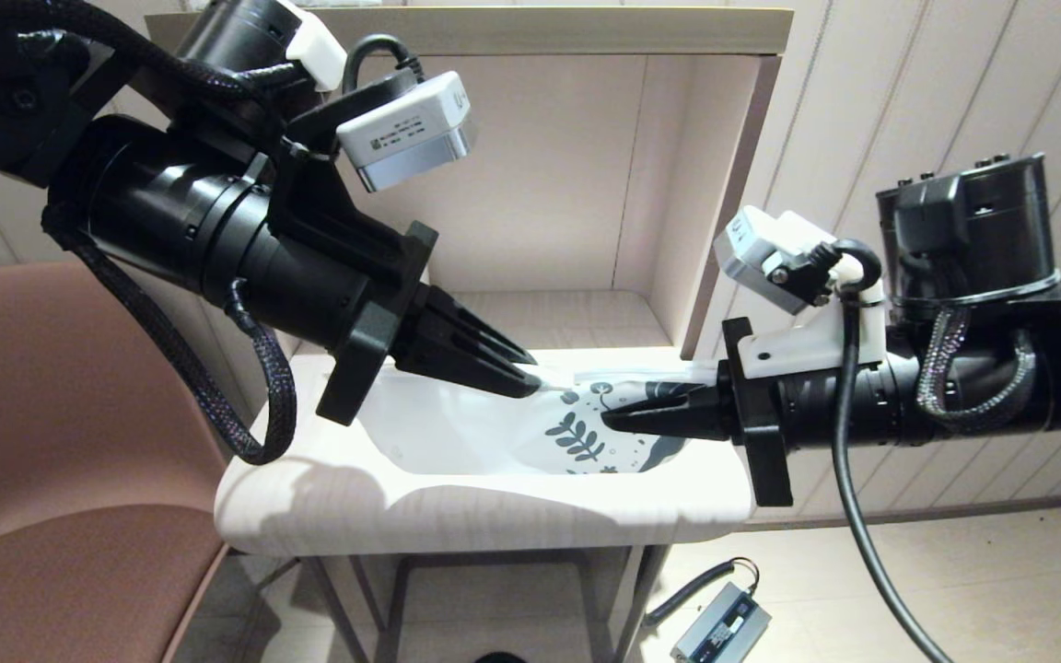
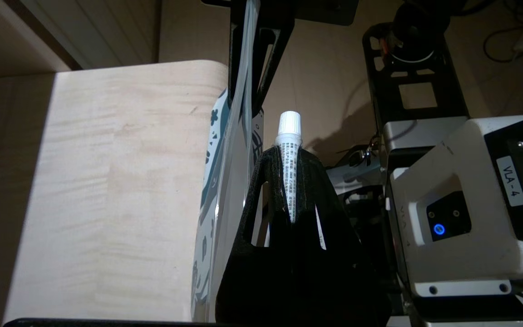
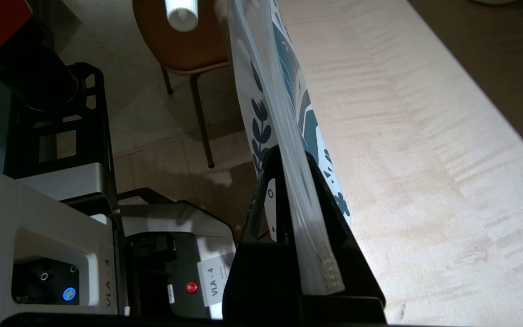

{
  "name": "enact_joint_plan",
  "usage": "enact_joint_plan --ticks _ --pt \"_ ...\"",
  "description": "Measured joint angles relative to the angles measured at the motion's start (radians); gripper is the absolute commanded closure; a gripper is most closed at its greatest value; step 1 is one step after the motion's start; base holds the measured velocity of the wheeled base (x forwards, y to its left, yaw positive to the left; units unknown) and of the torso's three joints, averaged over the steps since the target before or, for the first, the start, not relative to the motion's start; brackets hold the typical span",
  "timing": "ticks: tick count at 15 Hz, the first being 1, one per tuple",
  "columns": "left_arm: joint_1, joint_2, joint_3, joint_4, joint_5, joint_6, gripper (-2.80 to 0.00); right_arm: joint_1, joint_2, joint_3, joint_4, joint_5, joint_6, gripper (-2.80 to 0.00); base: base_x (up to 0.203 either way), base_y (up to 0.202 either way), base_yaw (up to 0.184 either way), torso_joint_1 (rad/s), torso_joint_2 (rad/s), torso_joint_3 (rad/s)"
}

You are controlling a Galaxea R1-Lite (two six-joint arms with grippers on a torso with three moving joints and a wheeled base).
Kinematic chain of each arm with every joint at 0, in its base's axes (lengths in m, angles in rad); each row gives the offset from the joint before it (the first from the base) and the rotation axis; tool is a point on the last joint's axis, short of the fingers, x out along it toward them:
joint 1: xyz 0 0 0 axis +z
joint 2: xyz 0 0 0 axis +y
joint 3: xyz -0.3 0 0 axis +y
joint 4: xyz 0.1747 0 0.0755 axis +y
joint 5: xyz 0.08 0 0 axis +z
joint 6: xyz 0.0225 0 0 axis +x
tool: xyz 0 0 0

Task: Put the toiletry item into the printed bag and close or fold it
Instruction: Place the toothpaste in the storage bag

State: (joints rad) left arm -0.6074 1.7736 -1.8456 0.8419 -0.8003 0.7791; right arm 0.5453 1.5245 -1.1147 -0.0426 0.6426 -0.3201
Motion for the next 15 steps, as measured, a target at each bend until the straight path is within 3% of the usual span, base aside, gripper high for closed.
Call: enact_joint_plan --ticks 4,9,15 --pt "0.0 0.008 0.02 -0.011 0.017 0.002 0.0 0.002 0.004 0.0 -0.015 0.0 -0.001 0.0 0.0 0.0 0.0 0.0 0.0 0.0" --pt "0.005 0.011 -0.066 -0.01 0.012 -0.004 0.0 0.0 0.006 0.009 -0.016 0.0 -0.003 0.0 0.0 0.0 0.0 0.0 0.0 0.0" --pt "0.005 0.018 -0.058 -0.005 0.017 -0.003 0.0 0.002 0.003 0.014 -0.016 0.0 -0.002 0.0 0.0 0.0 0.0 0.0 0.0 0.0"
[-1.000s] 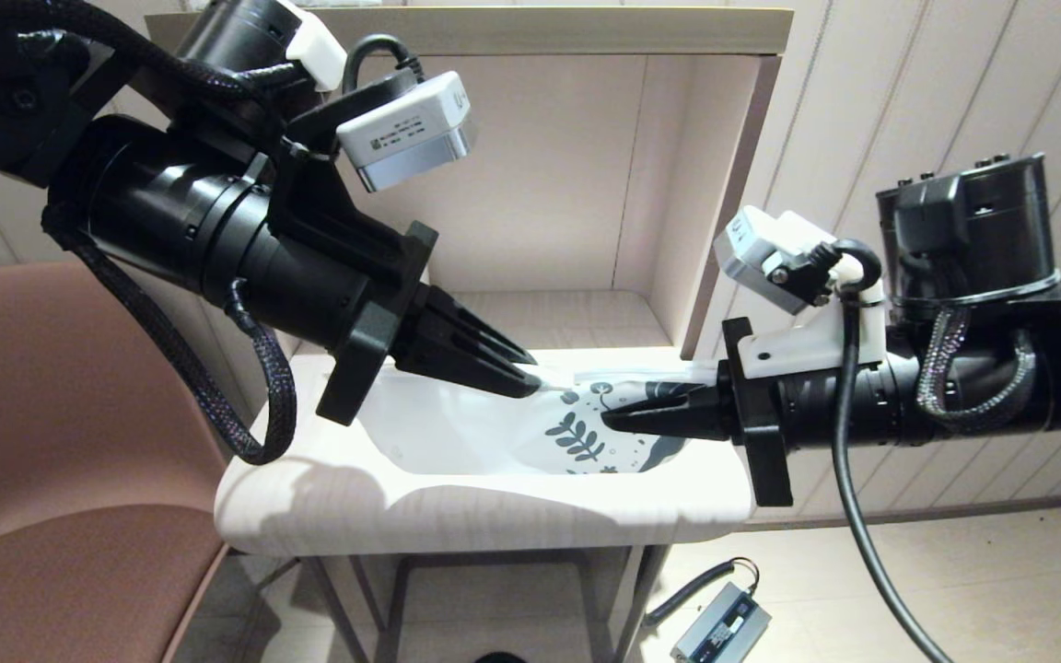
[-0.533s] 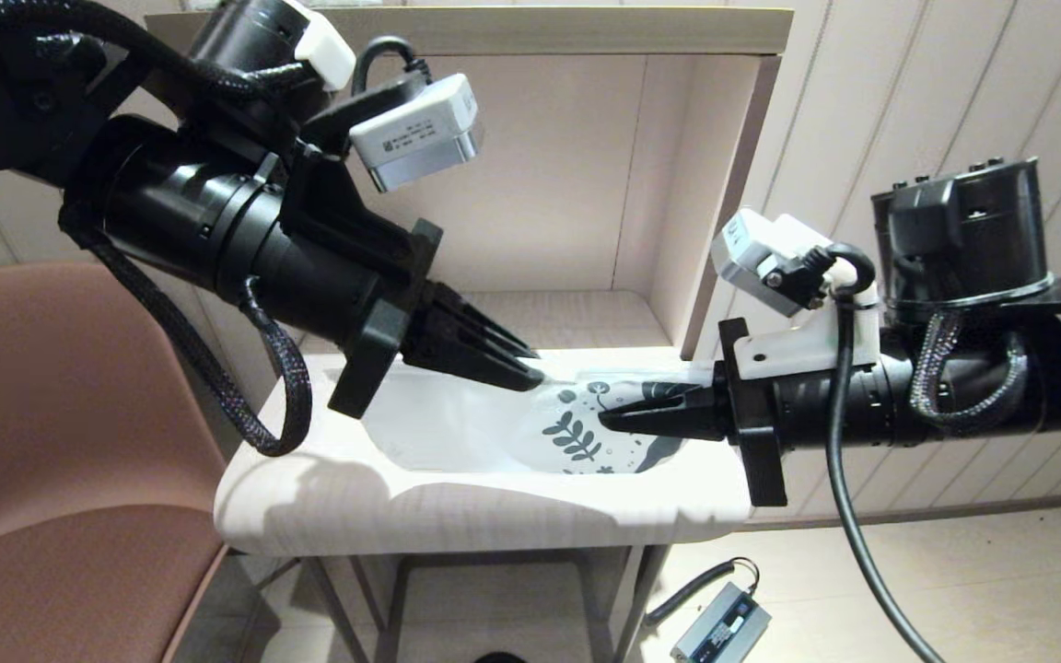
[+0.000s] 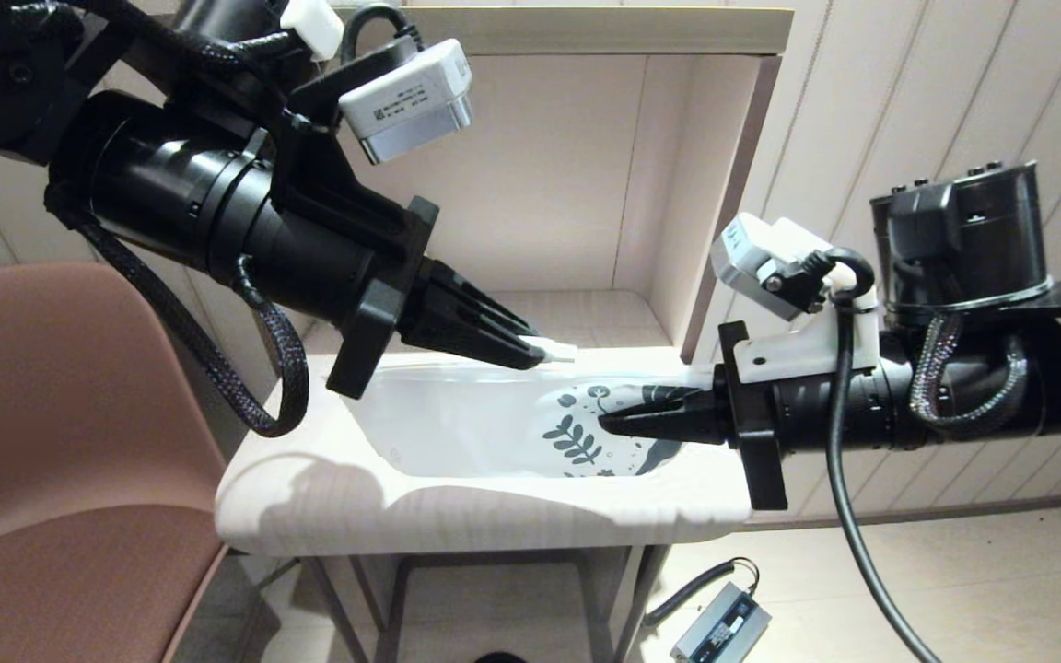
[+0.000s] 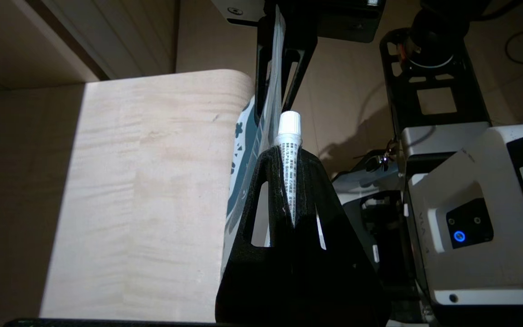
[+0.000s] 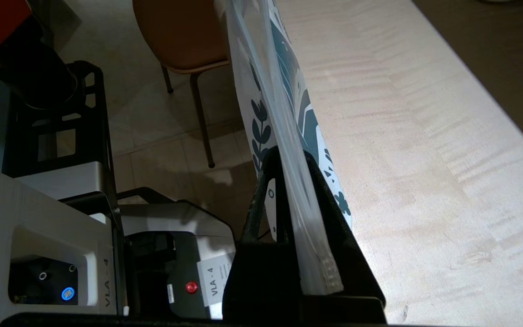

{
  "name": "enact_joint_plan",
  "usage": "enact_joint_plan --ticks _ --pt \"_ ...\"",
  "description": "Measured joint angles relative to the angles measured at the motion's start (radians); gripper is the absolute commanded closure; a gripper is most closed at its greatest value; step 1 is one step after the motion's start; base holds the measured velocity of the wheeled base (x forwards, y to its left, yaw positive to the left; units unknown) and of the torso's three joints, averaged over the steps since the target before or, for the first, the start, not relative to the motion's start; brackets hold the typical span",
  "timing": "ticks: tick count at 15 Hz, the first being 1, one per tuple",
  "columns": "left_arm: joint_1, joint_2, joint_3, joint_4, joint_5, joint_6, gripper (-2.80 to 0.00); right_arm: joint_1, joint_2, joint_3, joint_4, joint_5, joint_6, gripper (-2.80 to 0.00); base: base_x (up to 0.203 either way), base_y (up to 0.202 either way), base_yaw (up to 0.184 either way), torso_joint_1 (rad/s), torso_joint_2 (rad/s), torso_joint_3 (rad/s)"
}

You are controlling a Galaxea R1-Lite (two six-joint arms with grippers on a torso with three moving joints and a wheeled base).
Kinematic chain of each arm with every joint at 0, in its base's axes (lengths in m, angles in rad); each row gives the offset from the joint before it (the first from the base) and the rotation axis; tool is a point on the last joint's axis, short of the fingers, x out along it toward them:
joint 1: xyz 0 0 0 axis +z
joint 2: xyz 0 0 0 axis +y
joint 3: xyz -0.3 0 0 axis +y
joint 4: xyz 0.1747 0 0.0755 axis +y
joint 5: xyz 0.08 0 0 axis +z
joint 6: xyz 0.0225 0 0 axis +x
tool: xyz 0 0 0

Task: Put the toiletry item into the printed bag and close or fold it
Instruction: Place the toothpaste in the storage bag

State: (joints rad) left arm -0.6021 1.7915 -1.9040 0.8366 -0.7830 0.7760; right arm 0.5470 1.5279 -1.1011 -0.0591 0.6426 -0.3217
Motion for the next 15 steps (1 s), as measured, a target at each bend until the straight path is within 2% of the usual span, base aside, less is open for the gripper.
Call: enact_joint_plan --ticks 4,15 --pt "-0.001 0.021 0.006 0.002 0.032 0.005 0.0 0.003 -0.002 0.003 0.0 0.0 0.0 0.0 0.0 0.0 0.0 0.0 0.0 0.0" --pt "-0.006 0.021 0.057 0.0 0.04 0.006 0.0 0.002 0.01 -0.006 -0.024 -0.003 0.005 0.0 0.0 0.0 0.0 0.0 0.0 0.0"
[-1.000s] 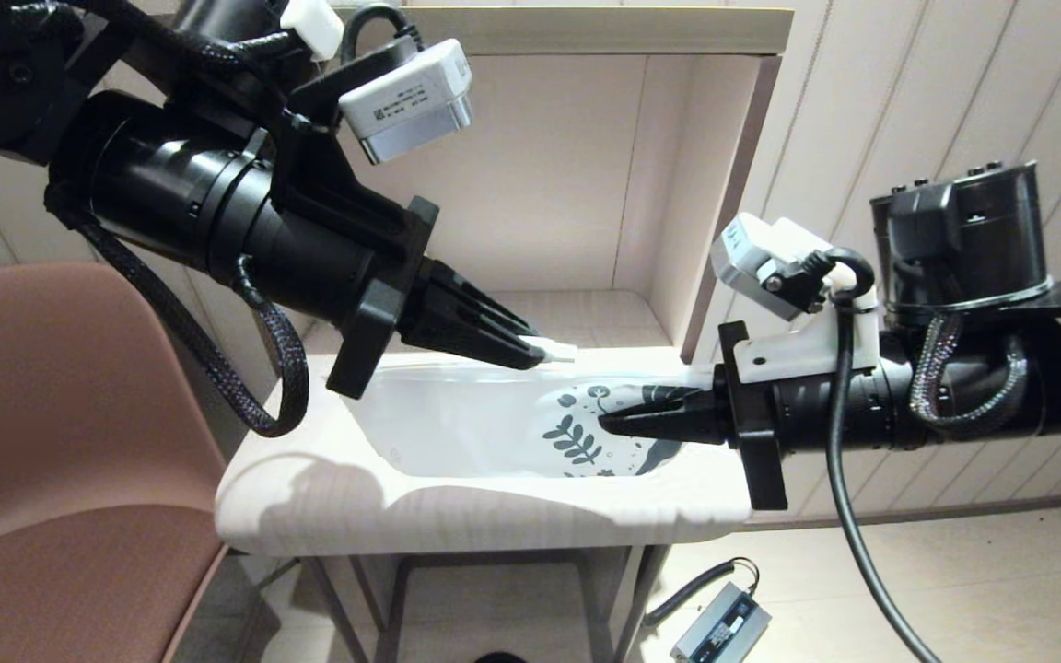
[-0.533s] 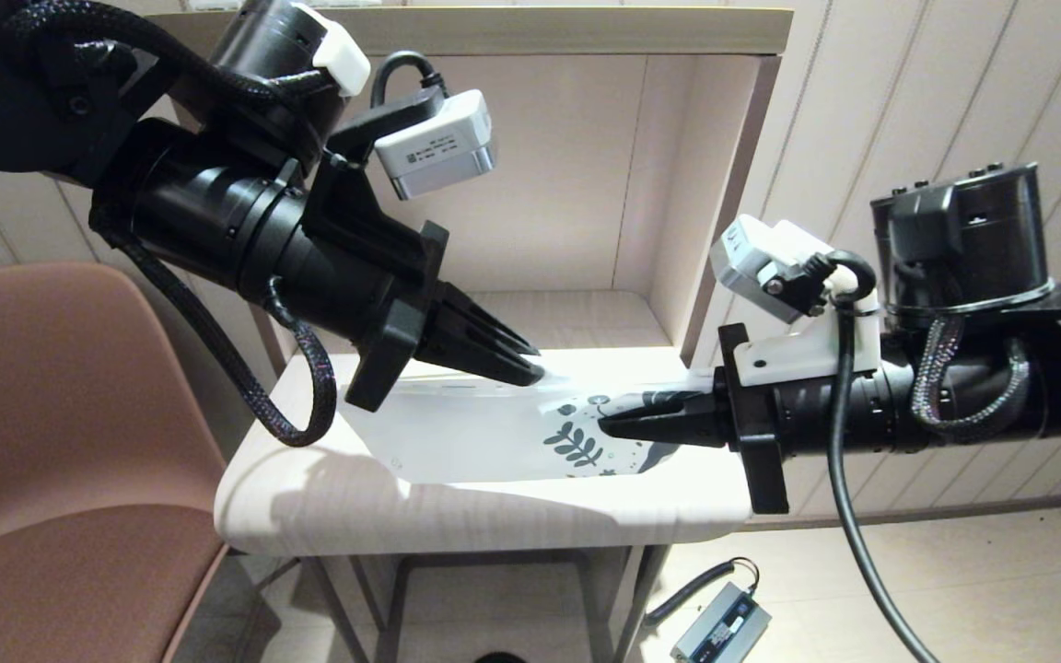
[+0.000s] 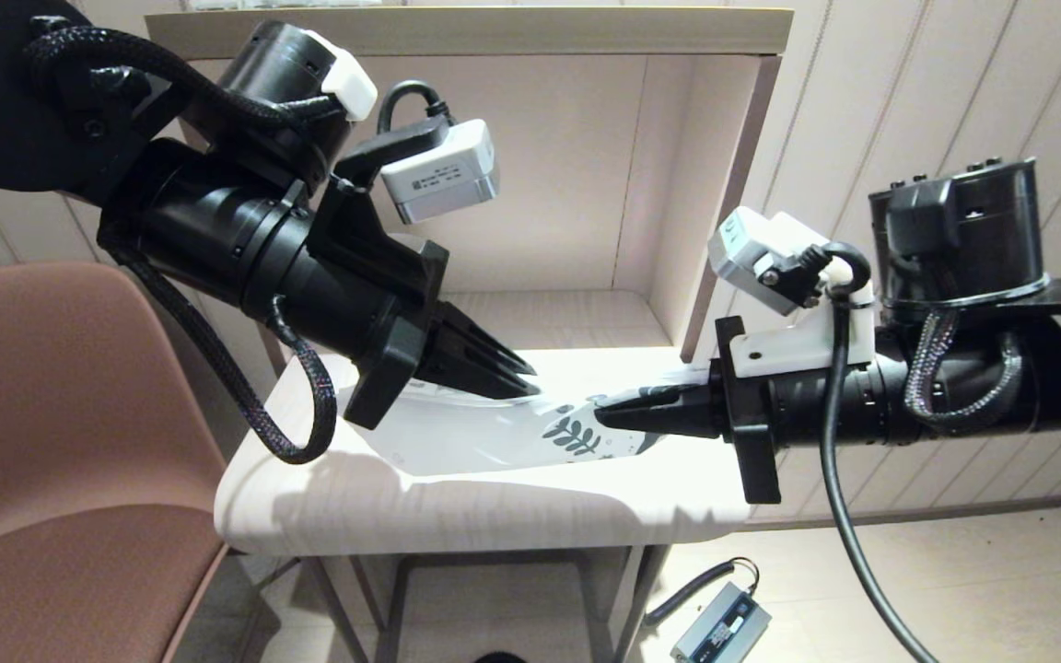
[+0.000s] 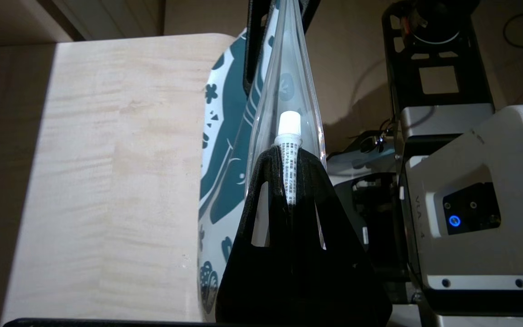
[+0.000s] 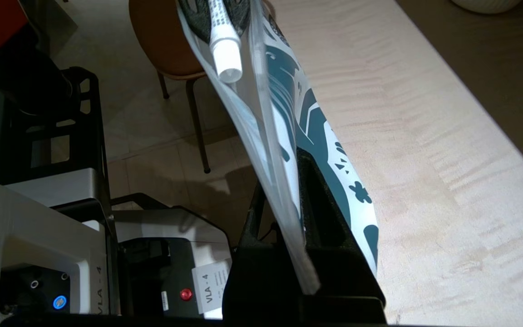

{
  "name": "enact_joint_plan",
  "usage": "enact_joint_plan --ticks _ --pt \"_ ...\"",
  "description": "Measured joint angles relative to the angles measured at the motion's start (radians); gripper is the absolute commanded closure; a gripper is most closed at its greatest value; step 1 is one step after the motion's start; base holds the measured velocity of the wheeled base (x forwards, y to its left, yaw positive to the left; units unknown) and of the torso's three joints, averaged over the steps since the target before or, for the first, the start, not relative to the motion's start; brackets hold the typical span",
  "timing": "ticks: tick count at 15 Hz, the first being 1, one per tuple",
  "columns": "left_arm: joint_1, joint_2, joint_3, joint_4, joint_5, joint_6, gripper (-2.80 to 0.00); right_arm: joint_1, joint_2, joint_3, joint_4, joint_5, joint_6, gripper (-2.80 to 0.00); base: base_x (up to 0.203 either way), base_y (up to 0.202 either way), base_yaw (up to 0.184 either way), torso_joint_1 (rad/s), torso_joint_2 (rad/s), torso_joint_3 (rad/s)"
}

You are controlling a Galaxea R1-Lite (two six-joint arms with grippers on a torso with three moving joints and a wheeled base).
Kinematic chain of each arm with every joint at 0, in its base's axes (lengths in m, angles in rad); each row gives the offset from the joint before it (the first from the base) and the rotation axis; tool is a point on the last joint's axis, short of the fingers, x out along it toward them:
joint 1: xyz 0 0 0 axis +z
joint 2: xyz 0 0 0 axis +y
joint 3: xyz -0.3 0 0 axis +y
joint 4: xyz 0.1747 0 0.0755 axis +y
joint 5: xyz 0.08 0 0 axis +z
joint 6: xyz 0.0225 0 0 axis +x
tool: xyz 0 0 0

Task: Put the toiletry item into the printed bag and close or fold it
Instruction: Place the toothpaste in the storage bag

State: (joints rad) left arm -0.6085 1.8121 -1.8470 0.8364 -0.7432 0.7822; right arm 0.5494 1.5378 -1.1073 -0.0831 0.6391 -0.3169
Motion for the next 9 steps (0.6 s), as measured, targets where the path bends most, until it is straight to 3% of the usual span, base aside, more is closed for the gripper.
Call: enact_joint_plan --ticks 9 --pt "-0.009 0.0 0.034 -0.006 0.029 0.003 0.0 0.01 0.019 -0.023 -0.004 0.0 0.006 0.0 0.0 0.0 0.0 0.0 0.0 0.0"
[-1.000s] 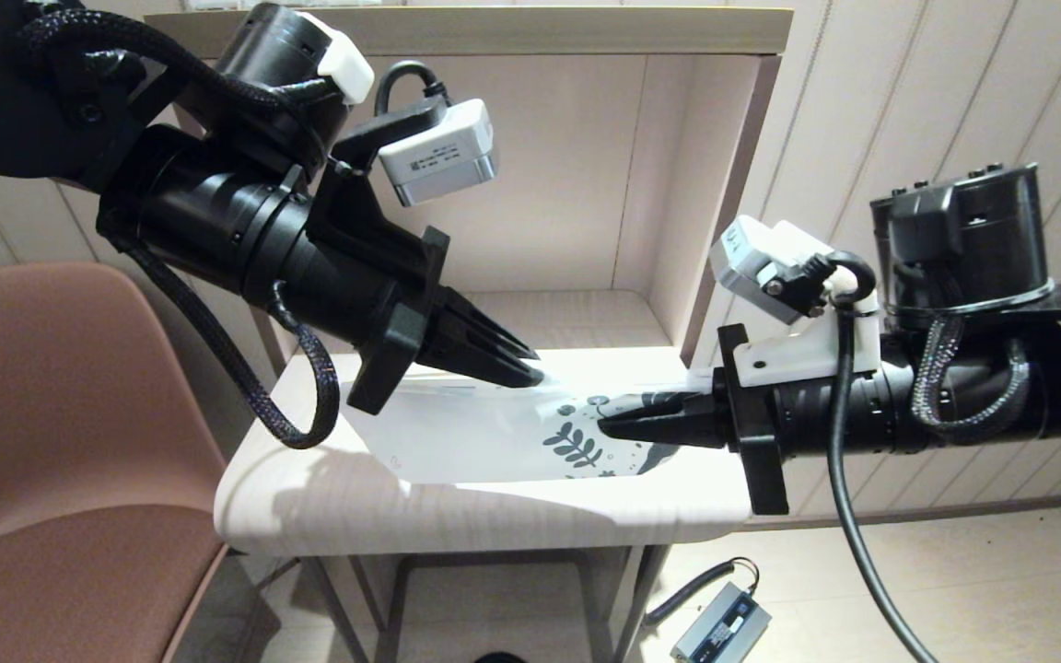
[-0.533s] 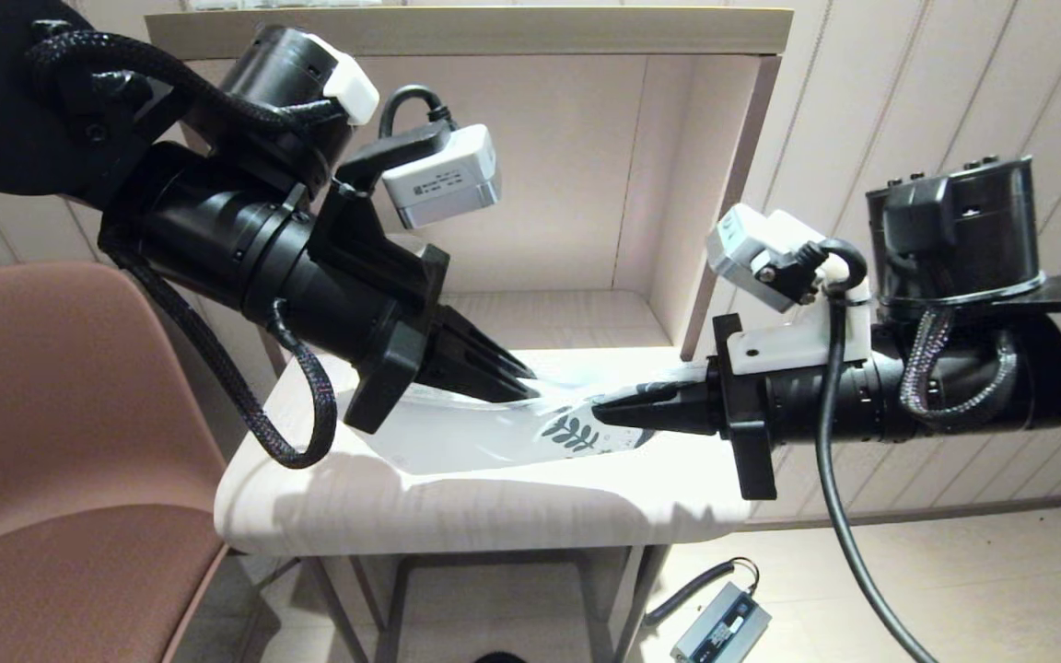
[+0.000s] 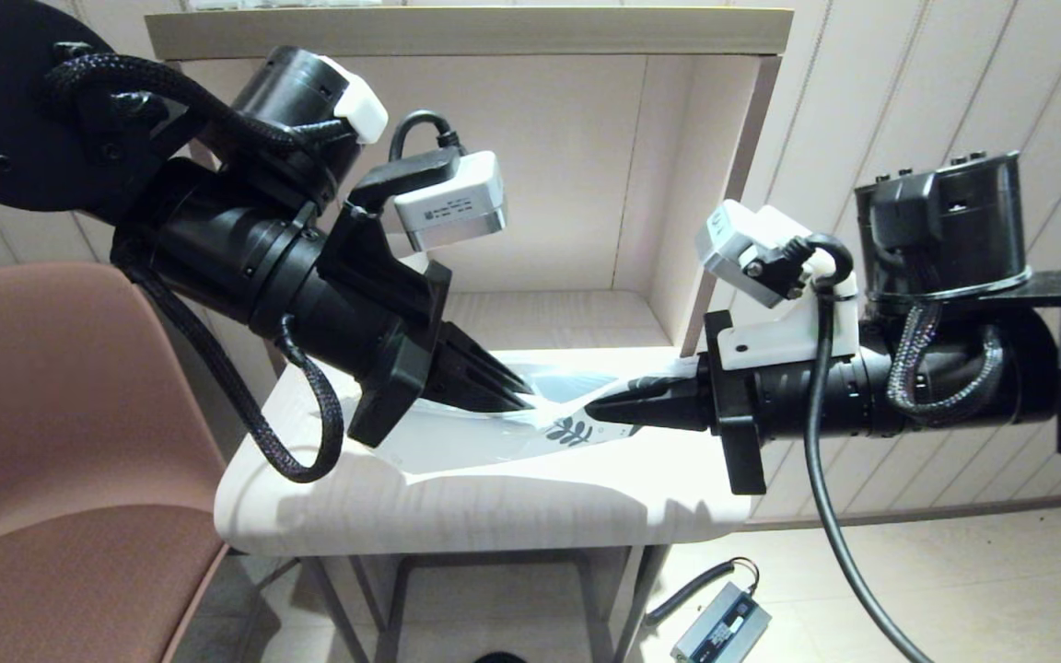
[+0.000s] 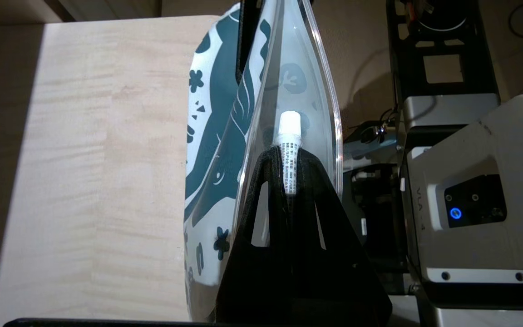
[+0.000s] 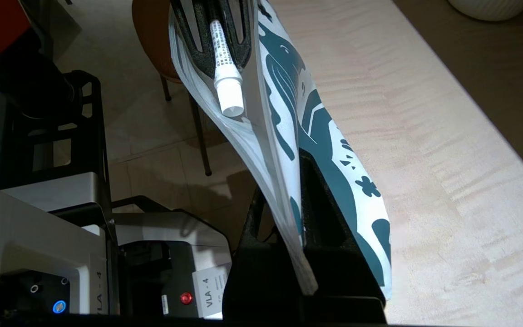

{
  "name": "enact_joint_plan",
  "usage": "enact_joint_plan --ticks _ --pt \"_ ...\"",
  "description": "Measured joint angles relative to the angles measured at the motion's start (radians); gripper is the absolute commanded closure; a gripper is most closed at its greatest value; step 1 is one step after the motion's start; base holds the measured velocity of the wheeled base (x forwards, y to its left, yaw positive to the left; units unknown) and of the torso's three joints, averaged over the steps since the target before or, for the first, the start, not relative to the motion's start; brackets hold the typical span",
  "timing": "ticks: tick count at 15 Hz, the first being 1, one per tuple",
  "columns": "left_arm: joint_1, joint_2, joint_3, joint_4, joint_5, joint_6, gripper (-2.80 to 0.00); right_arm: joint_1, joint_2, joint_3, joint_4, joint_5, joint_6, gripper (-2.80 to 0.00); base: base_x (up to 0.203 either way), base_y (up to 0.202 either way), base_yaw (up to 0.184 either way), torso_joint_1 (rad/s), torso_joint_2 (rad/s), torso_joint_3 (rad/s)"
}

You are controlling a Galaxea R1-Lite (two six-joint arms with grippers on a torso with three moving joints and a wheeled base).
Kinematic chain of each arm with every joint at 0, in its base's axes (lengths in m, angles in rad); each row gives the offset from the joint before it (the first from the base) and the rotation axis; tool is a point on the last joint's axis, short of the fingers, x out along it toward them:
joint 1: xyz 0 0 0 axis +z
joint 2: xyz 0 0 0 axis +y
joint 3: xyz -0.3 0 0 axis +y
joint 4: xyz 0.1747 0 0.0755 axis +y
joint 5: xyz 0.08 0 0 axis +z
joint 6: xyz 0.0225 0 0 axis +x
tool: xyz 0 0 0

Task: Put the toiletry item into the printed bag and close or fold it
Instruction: Place the toothpaste in the storage bag

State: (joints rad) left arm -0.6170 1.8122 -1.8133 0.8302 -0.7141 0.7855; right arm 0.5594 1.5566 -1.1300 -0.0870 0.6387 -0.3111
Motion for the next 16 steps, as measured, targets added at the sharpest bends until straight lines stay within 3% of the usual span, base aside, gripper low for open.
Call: enact_joint_plan --ticks 3,4,12,16 --pt "0.0 0.003 -0.005 -0.001 -0.003 0.0 0.0 0.001 0.001 0.004 0.0 0.0 0.0 0.0 0.0 0.0 0.0 0.0 0.0 0.0" --pt "0.0 0.003 -0.002 -0.001 -0.002 0.0 -2.8 0.002 0.0 0.006 0.0 0.0 0.0 0.0 0.0 0.0 0.0 0.0 0.0 0.0" --pt "-0.001 -0.006 -0.012 -0.001 -0.018 -0.003 -2.8 0.0 -0.009 0.02 0.002 0.001 0.0 0.0 0.0 0.0 0.0 0.0 0.0 0.0" --pt "0.004 -0.049 -0.038 0.009 -0.126 -0.019 -2.8 -0.001 -0.013 0.027 0.001 0.002 0.002 0.0 0.0 0.0 0.0 0.0 0.0 0.0"
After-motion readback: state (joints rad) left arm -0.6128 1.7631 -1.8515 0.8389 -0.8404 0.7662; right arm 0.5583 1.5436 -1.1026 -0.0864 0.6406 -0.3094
